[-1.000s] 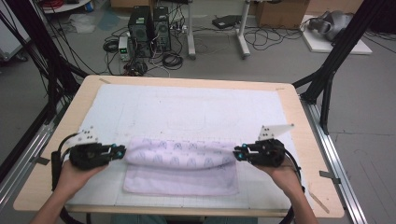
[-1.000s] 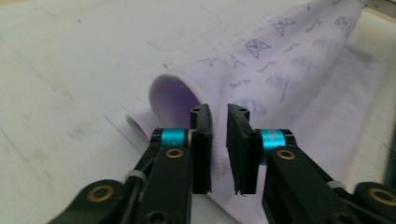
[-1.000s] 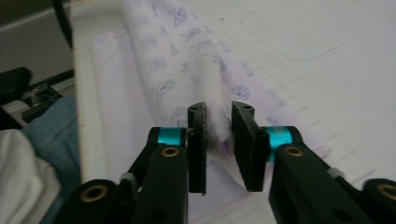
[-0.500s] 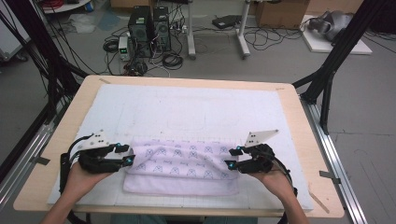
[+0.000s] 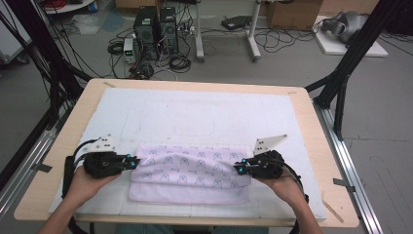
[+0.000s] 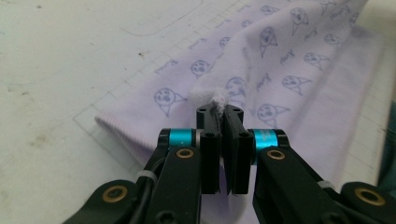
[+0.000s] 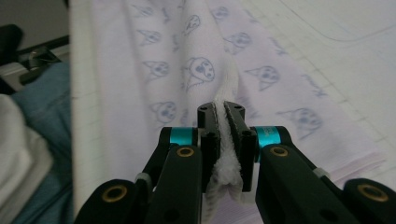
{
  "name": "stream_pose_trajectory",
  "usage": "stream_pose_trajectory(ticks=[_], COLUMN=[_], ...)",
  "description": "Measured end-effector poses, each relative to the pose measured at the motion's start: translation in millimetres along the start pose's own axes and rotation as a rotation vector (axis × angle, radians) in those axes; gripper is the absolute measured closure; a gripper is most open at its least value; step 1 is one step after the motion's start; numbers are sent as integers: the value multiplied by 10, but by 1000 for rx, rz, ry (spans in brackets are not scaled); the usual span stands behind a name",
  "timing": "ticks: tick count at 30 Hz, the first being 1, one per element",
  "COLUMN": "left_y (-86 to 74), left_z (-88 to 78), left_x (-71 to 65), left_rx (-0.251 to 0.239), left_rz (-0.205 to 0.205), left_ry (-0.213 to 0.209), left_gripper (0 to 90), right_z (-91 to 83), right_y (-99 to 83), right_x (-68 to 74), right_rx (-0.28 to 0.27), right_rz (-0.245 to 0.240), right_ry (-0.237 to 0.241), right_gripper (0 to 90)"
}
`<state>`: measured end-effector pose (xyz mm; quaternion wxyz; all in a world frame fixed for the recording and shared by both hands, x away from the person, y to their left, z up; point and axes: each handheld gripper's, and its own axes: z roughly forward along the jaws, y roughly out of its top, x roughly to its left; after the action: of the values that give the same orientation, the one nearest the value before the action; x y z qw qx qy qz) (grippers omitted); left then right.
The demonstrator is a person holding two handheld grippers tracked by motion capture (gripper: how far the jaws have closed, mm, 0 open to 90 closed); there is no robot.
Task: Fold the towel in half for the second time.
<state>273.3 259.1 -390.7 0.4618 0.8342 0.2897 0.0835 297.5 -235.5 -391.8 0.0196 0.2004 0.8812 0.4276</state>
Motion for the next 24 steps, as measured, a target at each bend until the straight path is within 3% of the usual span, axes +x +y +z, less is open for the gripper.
stream_pose_trajectory(ticks=[2,4,7,11,16,20,23,24], left_y=[-107,-207,-254,-222,-280,-372,-443,-461], left_z=[-145,-263,-326,-202,50,140,193,201], left_x=[-87,-144,-177,-186,-202,-225,-280,-302], left_rx=[-8,-14,-19,-11,28,71,135,134], left_rz=[-5,-15,-29,-18,-4,4,48,62], left_ry=[-33,-44,-28,-24,-26,-21,11,22], left_gripper=[826,707,619,591,617,664,662,658], right_z=[-76,-132,-201,-186,-24,61,114,122], right_y=[-49,-123,-174,-168,-253,-399,-479,-495], right_x=[136,229,277,273,314,329,343,348], right_rx=[-15,-28,-36,-40,16,64,106,108], right_rz=[-24,-10,-9,0,-25,-20,-30,-39], right_ry=[38,85,50,30,15,8,14,12], right_gripper=[787,691,631,620,616,675,696,696])
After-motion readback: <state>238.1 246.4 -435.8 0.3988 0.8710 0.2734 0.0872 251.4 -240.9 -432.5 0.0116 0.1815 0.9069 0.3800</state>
